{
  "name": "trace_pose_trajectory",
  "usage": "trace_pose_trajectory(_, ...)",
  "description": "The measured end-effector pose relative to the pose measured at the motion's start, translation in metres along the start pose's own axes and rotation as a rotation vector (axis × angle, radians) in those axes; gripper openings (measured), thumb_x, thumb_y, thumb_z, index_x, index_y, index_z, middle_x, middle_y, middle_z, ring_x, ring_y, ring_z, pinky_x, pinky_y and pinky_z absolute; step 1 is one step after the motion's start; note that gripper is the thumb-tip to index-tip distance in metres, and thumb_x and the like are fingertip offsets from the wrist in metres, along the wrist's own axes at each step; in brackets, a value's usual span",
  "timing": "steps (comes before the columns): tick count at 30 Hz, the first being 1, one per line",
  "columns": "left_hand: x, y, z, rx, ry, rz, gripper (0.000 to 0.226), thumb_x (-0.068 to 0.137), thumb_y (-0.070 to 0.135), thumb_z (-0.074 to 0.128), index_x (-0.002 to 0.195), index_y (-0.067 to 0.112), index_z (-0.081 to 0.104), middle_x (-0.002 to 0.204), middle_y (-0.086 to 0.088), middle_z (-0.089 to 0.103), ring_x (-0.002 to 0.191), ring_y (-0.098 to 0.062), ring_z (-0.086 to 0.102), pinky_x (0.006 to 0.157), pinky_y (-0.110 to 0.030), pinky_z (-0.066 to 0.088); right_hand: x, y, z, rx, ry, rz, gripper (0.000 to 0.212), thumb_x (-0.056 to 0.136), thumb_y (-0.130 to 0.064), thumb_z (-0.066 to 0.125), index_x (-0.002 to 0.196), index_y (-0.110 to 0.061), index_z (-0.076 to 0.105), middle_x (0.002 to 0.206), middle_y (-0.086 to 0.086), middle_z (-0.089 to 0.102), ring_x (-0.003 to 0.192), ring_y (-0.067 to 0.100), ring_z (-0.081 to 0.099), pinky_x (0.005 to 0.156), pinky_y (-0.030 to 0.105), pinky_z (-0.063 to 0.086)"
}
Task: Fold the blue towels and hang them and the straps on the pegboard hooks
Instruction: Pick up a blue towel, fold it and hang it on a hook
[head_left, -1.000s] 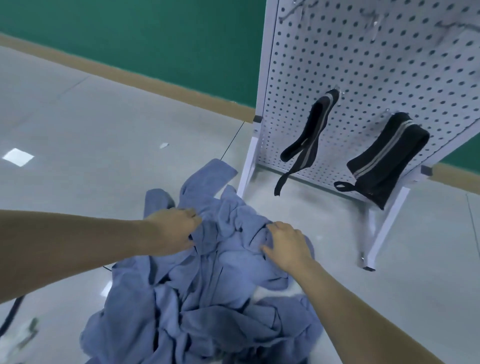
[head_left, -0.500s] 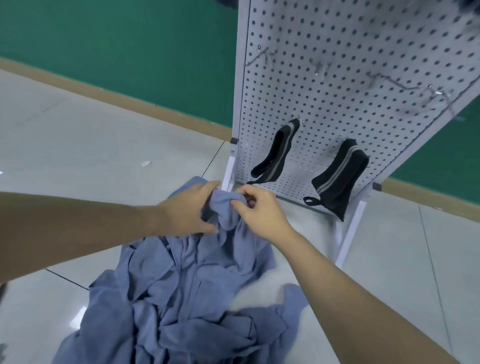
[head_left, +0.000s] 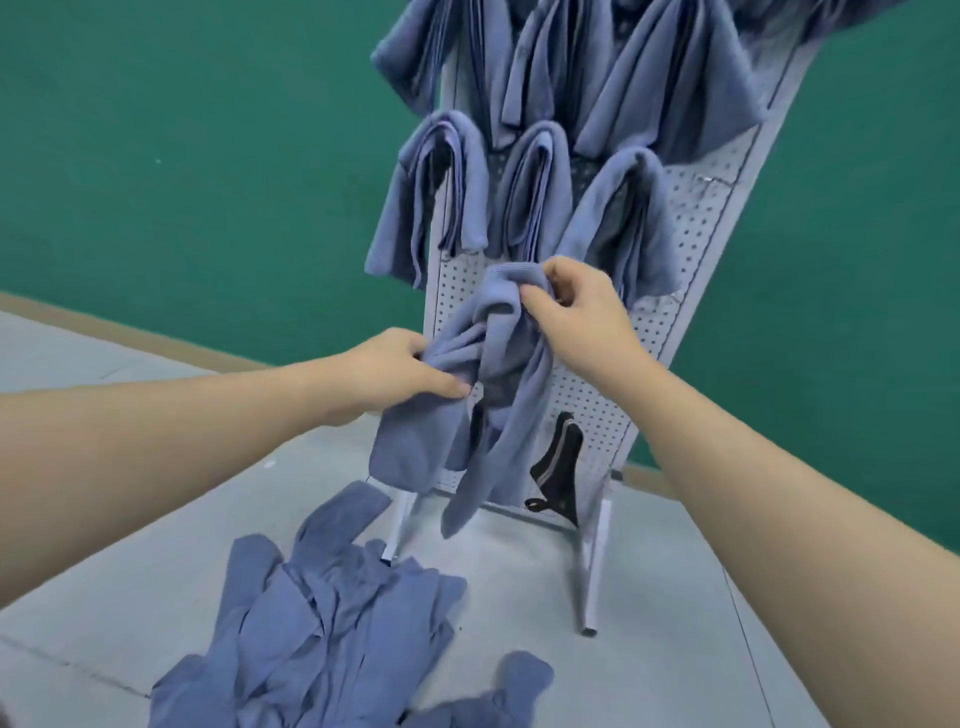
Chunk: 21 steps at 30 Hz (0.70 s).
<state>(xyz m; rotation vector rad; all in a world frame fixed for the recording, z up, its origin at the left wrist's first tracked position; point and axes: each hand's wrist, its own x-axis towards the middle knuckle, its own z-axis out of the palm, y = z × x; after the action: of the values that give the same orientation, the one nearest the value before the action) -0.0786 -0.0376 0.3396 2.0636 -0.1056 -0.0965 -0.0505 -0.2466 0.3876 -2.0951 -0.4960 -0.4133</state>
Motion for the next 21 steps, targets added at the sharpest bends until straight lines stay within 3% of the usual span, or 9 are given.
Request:
trace_pose_trajectory(2, -0.017, 0.021, -0.004, -0.085, 0.049, 0.039, 0.014, 0.088, 0.021, 0.081, 0.081, 0.016, 0.07, 0.07, 0.009, 0.069, 0.06, -0.003, 0.062, 0.053, -0.013, 0.046, -0.008, -0.011, -0.025, 0.003, 0.03, 0.056, 0.026, 0.102, -0.024, 0.059, 0.091, -0.001, 0.057, 0.07, 0.004, 0.046, 0.057, 0.011, 0.037, 0.055, 0.024, 0.034)
trace_pose_trajectory(5, -0.041, 0.044, -0.009, -0.295, 0.144, 0.053, 0.021, 0.095, 0.015, 0.068, 0.076, 0.021, 0.063, 0.074, 0.003, 0.07, 0.068, -0.012, 0.063, 0.059, -0.019, 0.05, -0.031, -0.017, -0.049, 0.062, 0.063, 0.184, 0.018, 0.103, -0.024, 0.059, 0.09, -0.012, 0.058, 0.067, -0.001, 0.048, 0.055, 0.01, 0.04, 0.049, 0.019, 0.034)
trace_pose_trajectory(7, -0.054, 0.052, -0.01, -0.372, 0.185, 0.035, 0.023, 0.097, 0.014, 0.062, 0.075, 0.022, 0.061, 0.077, 0.0, 0.07, 0.071, -0.017, 0.065, 0.064, -0.027, 0.052, -0.049, -0.012, -0.05, 0.091, 0.051, 0.261, 0.015, 0.103, -0.021, 0.057, 0.095, -0.009, 0.061, 0.068, 0.001, 0.05, 0.059, 0.013, 0.043, 0.051, 0.022, 0.035)
trace_pose_trajectory(11, -0.072, 0.051, -0.008, -0.281, 0.304, 0.184, 0.019, 0.095, 0.003, 0.059, 0.084, 0.016, 0.069, 0.08, -0.003, 0.072, 0.078, -0.017, 0.064, 0.073, -0.03, 0.054, -0.08, -0.005, -0.044, 0.155, -0.024, 0.362, 0.013, 0.102, -0.013, 0.055, 0.092, -0.013, 0.063, 0.071, 0.002, 0.053, 0.067, 0.015, 0.044, 0.061, 0.029, 0.034)
trace_pose_trajectory(14, -0.083, 0.046, -0.005, -0.215, 0.375, 0.268, 0.023, 0.092, -0.003, 0.057, 0.09, 0.014, 0.072, 0.084, -0.002, 0.073, 0.074, -0.011, 0.062, 0.071, -0.024, 0.052, -0.096, -0.009, -0.043, 0.227, -0.053, 0.414, 0.022, 0.095, -0.003, 0.054, 0.092, -0.017, 0.07, 0.08, 0.0, 0.064, 0.076, 0.016, 0.052, 0.066, 0.027, 0.038)
trace_pose_trajectory(18, -0.093, 0.052, 0.011, -0.106, 0.309, 0.384, 0.028, 0.089, -0.005, 0.056, 0.09, 0.016, 0.075, 0.081, -0.003, 0.075, 0.067, -0.005, 0.06, 0.062, -0.016, 0.05, -0.111, -0.021, -0.031, 0.453, -0.305, 0.518, 0.027, 0.087, -0.007, 0.06, 0.111, -0.01, 0.073, 0.101, 0.006, 0.074, 0.094, 0.025, 0.063, 0.084, 0.035, 0.043)
trace_pose_trajectory(21, -0.091, 0.057, 0.022, -0.081, 0.22, 0.437, 0.025, 0.088, 0.0, 0.061, 0.087, 0.019, 0.076, 0.082, 0.0, 0.077, 0.07, -0.003, 0.063, 0.066, -0.017, 0.051, -0.118, -0.03, -0.022, 0.341, -0.455, 0.392, 0.027, 0.095, -0.018, 0.07, 0.121, -0.012, 0.071, 0.116, 0.003, 0.077, 0.109, 0.02, 0.072, 0.096, 0.031, 0.056)
